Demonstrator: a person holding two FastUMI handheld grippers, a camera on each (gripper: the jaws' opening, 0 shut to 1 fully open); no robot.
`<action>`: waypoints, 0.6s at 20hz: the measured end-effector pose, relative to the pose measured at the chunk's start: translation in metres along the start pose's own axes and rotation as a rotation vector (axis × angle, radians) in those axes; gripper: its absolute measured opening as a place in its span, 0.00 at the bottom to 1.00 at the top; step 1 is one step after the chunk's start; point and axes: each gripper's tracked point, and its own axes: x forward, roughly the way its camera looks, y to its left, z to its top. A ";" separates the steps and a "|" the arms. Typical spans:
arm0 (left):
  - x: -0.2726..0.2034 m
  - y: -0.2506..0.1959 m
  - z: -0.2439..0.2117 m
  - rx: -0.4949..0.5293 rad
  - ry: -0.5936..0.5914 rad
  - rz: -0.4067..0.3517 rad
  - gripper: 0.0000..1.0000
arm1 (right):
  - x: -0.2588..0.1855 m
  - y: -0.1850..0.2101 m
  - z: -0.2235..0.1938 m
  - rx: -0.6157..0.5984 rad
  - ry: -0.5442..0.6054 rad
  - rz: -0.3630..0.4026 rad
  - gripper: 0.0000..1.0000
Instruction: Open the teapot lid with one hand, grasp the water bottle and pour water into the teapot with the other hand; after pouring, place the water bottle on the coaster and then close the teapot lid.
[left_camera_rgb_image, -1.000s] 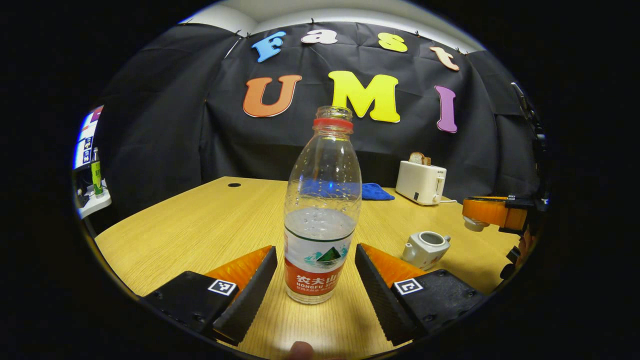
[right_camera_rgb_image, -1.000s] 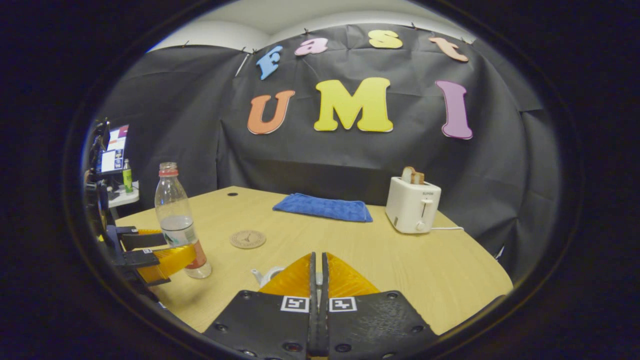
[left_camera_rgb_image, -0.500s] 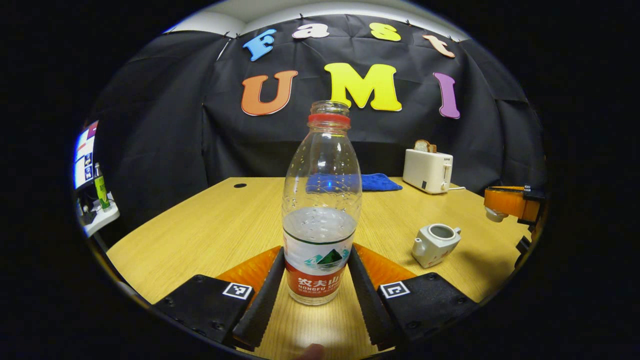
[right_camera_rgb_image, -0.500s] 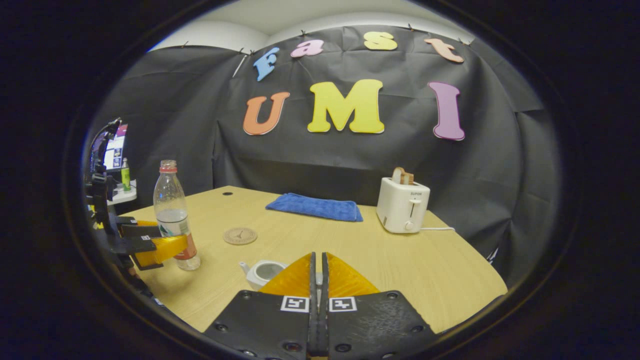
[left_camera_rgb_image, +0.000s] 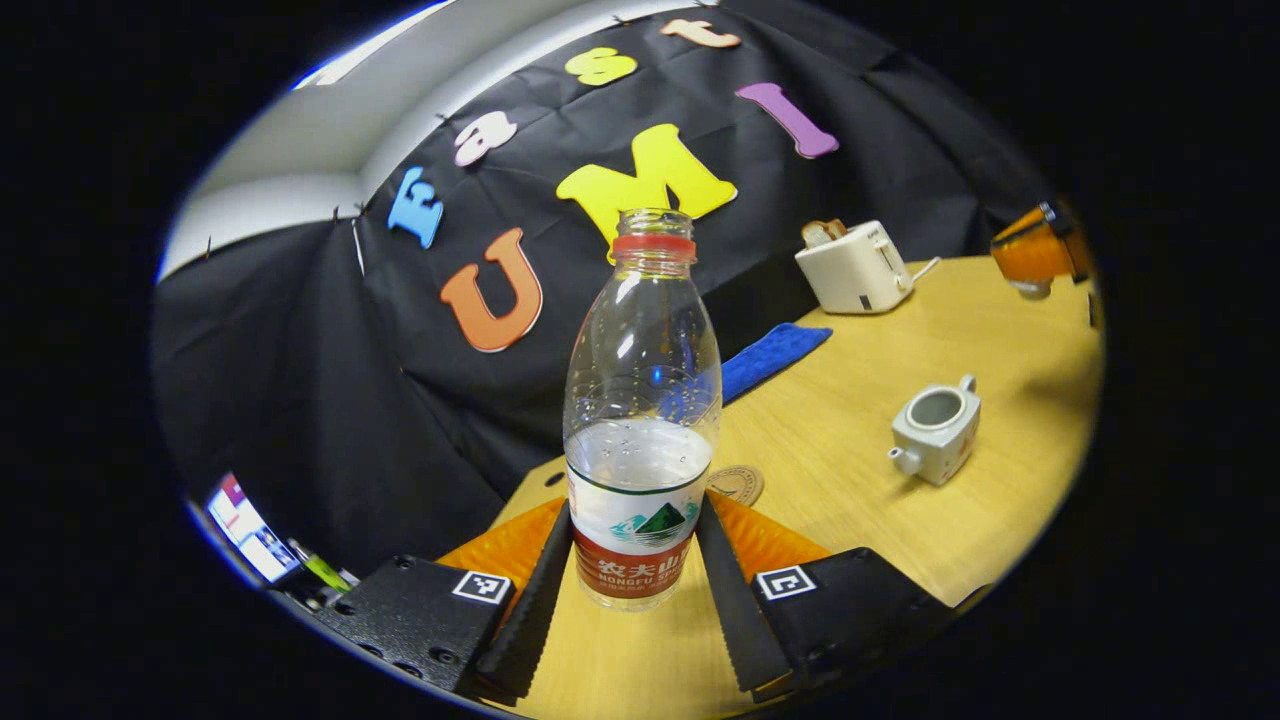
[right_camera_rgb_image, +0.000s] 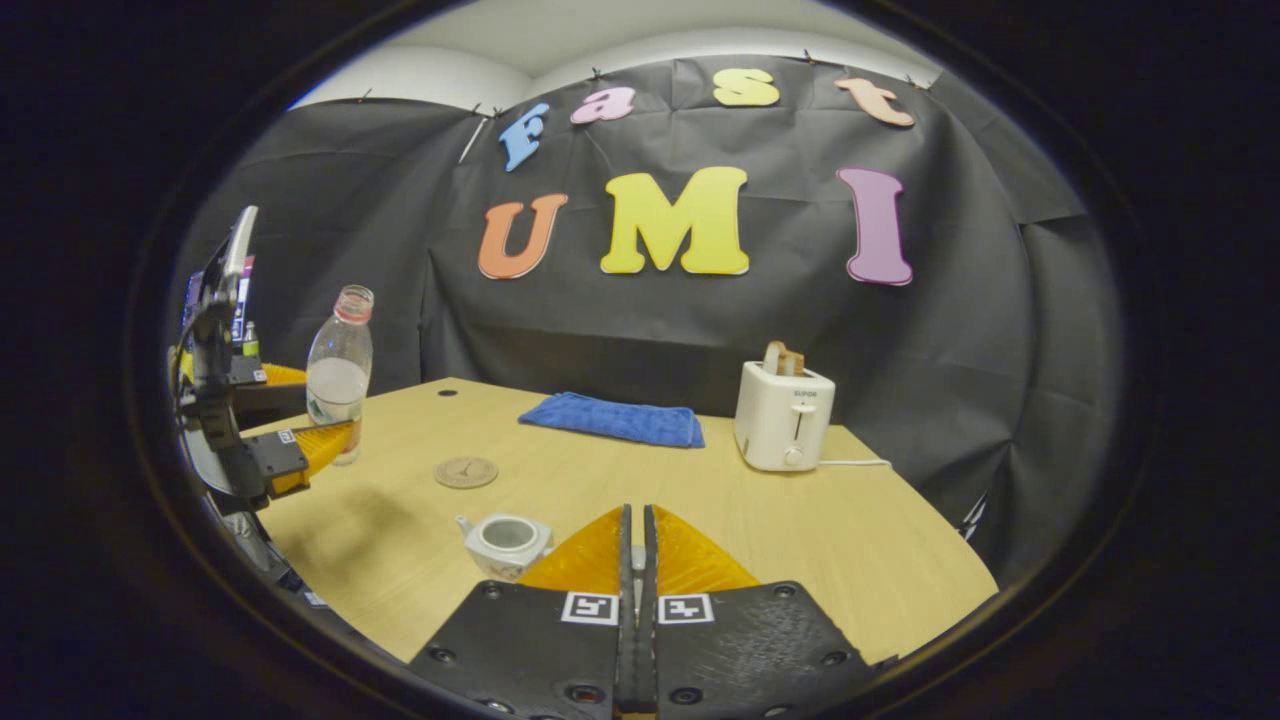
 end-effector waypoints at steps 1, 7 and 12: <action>0.003 0.003 0.000 0.062 0.005 0.011 0.74 | 0.000 -0.002 -0.002 0.001 0.002 0.000 0.00; 0.013 0.006 -0.001 0.391 0.019 0.021 0.73 | -0.006 -0.014 -0.014 0.007 0.019 0.001 0.00; 0.023 -0.009 0.003 0.603 0.031 -0.018 0.73 | -0.010 -0.022 -0.019 0.022 0.019 0.001 0.00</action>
